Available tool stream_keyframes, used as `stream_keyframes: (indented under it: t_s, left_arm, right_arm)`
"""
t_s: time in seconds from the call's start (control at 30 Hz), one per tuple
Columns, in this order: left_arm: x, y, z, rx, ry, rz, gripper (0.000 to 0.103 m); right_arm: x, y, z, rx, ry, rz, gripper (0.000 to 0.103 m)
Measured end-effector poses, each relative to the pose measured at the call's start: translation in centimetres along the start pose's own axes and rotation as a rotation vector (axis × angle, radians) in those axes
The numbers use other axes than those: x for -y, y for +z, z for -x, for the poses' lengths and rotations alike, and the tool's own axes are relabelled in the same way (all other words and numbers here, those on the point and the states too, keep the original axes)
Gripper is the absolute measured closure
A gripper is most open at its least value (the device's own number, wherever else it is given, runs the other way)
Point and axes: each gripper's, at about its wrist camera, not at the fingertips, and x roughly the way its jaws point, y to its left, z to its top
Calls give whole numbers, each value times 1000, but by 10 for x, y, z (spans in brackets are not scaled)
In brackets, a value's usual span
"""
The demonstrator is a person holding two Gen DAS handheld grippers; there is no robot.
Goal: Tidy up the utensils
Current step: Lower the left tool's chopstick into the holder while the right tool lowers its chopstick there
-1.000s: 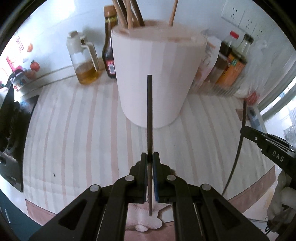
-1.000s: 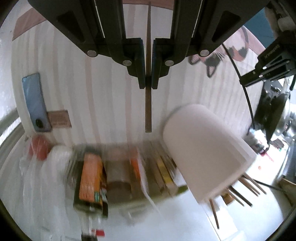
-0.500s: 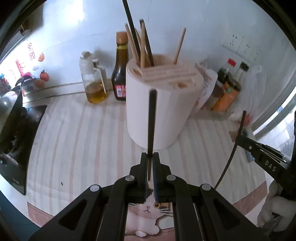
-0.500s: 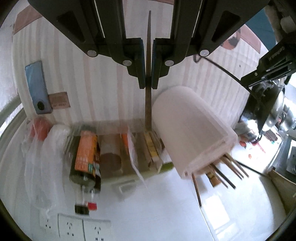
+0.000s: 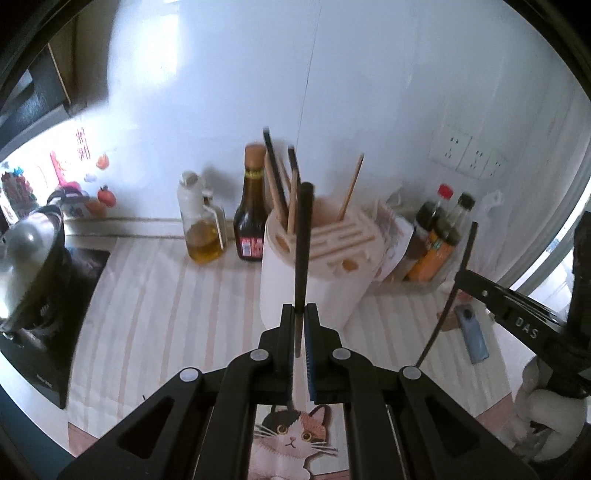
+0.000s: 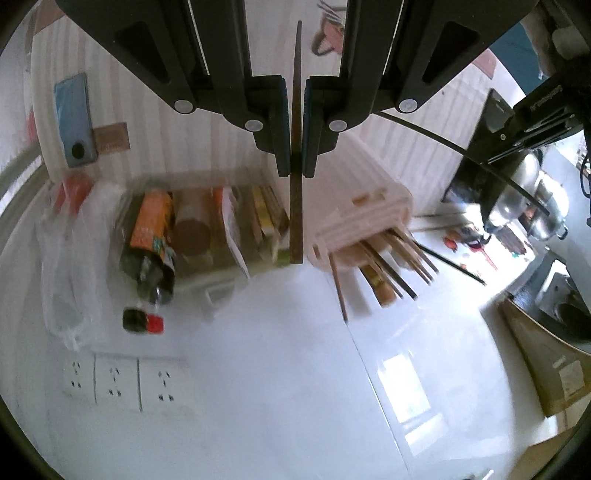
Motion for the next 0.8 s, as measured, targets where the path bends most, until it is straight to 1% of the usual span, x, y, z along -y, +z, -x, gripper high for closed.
stream_keyframes:
  t_s: [0.27,0.53,0.67,0.8]
  left_arm:
    - [2,28,41,77,-18,1,100]
    - [10,61,75,174,-24,-15,100]
    - [13,77,79,205,-32,-14,100]
    - [17,95,76,232,-36,-25,100]
  right_arm:
    - [-24,43,24,78,71,26,97]
    - [-48,85,36,151,112,63,97]
    - [-55,105,37,177,122,63,97]
    - [-59,130,37,214,117,59,97]
